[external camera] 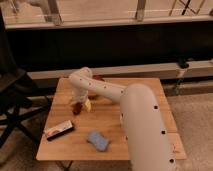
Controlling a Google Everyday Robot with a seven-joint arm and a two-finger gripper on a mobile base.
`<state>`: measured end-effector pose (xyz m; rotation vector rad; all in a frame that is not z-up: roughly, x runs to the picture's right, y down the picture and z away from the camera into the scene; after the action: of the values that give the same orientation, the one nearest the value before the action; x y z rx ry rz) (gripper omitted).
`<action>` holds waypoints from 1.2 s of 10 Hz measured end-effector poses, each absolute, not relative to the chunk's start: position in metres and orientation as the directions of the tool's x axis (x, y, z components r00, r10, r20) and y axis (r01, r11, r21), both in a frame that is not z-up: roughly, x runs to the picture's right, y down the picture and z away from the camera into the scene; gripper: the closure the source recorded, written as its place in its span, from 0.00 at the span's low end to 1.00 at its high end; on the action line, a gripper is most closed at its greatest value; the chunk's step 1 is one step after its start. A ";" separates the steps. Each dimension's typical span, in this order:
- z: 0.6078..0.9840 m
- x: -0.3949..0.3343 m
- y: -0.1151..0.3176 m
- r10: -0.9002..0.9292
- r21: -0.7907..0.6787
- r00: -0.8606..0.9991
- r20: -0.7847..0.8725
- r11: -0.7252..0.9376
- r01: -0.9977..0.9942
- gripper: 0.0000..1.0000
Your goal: Place the pepper in the ceramic cup
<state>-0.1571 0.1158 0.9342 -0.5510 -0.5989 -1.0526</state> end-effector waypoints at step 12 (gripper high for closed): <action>0.930 -0.159 0.122 -0.593 -0.135 0.349 0.726 0.375 0.917 0.20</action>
<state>-0.1593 0.1224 0.9304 -0.5923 -0.6417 -1.0558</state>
